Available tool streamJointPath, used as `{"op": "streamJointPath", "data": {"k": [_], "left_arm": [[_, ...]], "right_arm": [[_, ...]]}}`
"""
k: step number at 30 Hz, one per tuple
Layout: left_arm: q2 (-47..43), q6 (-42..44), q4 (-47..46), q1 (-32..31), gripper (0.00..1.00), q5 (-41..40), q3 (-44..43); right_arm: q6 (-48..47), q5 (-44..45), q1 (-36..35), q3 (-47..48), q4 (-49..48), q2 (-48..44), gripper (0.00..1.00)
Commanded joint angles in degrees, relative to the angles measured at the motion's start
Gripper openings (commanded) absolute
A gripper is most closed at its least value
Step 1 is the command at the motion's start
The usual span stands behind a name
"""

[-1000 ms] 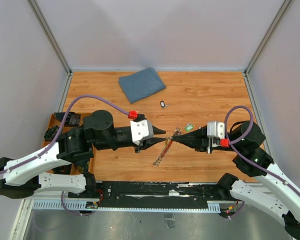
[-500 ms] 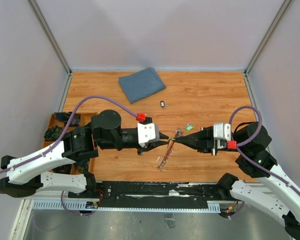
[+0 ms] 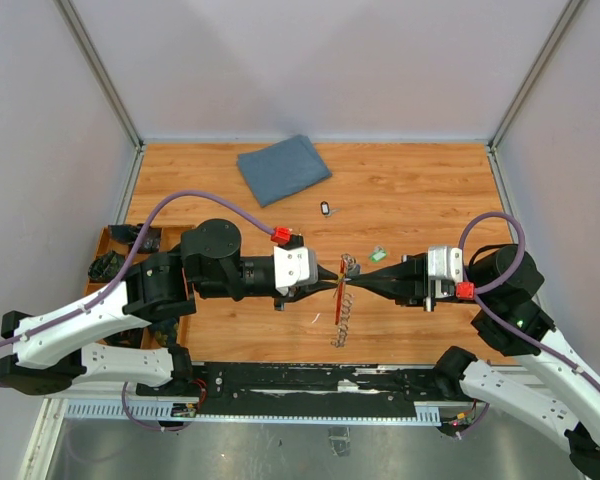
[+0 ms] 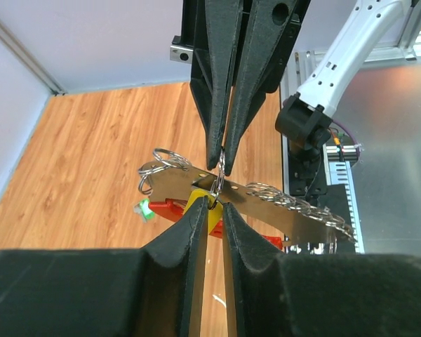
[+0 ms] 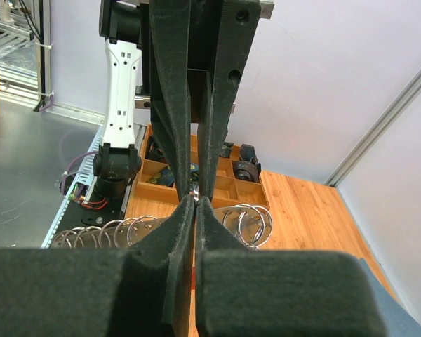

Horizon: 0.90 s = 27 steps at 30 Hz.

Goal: Put the keys on the keyring

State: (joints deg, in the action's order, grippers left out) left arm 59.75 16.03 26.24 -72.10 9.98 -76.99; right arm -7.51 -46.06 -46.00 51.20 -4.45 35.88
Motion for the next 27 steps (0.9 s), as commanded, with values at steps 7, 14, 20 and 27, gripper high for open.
{"op": "streamJointPath", "data": {"k": [7, 14, 20, 27], "left_arm": [[-0.4, -0.4, -1.6, -0.5, 0.19, 2.0, -1.8], [-0.7, -0.6, -2.1, -0.5, 0.27, 2.1, -1.9], [-1.0, -0.6, -2.4, -0.5, 0.25, 2.0, -1.7], [-0.7, -0.5, -2.3, -0.5, 0.15, 1.7, -1.8]], "right_arm": [[-0.2, 0.3, -0.6, 2.0, -1.6, -0.8, 0.01], [-0.7, 0.6, -0.7, 2.1, -0.7, -0.7, 0.01], [-0.9, 0.6, -0.7, 2.1, -0.2, -0.7, 0.01], [-0.8, 0.4, -0.6, 2.3, 0.1, -0.7, 0.01]]}}
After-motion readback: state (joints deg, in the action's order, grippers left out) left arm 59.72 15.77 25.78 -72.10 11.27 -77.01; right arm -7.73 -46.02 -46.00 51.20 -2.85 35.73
